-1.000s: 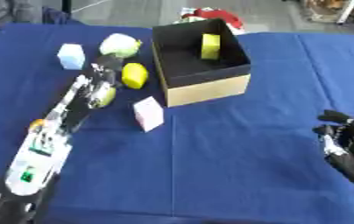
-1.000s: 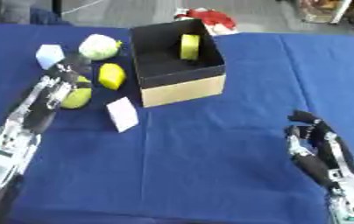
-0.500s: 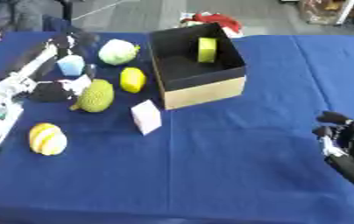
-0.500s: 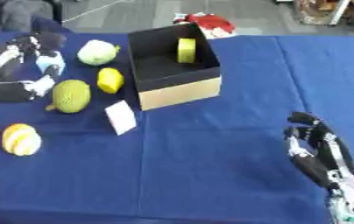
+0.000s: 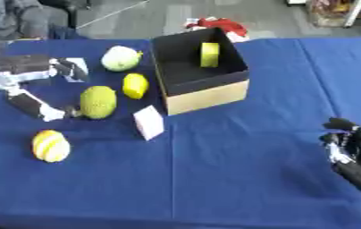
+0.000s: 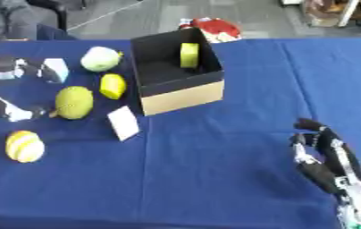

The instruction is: Pick up objects on the table and place them in the box.

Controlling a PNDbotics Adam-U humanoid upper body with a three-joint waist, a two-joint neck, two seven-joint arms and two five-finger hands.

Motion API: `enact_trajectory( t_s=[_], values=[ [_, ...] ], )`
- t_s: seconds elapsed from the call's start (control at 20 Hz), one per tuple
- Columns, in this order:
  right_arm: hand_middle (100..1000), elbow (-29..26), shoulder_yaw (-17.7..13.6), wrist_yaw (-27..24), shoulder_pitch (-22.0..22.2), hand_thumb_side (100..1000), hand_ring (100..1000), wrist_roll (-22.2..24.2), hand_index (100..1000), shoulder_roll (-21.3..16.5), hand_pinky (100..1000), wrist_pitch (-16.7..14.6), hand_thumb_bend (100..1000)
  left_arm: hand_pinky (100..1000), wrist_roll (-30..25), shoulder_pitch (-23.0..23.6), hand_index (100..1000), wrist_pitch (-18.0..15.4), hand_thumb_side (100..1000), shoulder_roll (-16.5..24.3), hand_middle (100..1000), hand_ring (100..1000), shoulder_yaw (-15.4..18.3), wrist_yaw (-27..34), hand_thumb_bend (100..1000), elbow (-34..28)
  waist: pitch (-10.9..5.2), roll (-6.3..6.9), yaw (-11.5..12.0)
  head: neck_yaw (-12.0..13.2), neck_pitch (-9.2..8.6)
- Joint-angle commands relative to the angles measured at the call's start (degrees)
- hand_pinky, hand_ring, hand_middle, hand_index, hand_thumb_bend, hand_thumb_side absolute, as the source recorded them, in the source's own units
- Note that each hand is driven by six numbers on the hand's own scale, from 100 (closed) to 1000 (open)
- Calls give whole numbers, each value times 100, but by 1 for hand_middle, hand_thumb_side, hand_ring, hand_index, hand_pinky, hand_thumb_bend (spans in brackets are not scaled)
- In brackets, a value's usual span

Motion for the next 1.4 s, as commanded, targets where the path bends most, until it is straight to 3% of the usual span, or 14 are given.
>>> enact_trajectory(
  t_s=[0.05,0.4,1.0,1.05,1.15,1.4],
  values=[
    [735,-56,-48,24,-47,294,661,-24,835,-146,746,-8,100,873,-108,-56,883,-173,353,155,796,823,41,-541,447,278,-151,62,-15,-15,22],
    [735,-55,-46,36,-50,295,660,-18,835,-141,746,-13,100,880,-501,15,879,-416,381,157,801,829,69,-1065,562,581,-155,65,2,-19,22],
    [735,-50,-69,64,-24,295,660,-45,835,-152,745,-10,100,860,-1352,169,841,-585,361,232,765,799,153,-468,562,761,-181,93,27,-15,22],
    [735,-51,-70,65,-22,295,660,-46,835,-151,745,-9,100,836,-1408,184,755,-576,358,230,674,735,156,-432,542,755,-182,94,27,-20,22],
    [735,-51,-75,68,-17,308,659,-51,835,-151,745,-8,100,816,-1534,221,675,-539,360,223,591,673,172,-372,552,723,-184,94,27,-23,22],
    [735,-46,-78,68,-7,294,659,-59,835,-148,745,-3,100,779,-1631,282,542,-415,340,196,471,573,196,-339,463,683,-186,96,23,-22,22]
  ],
)
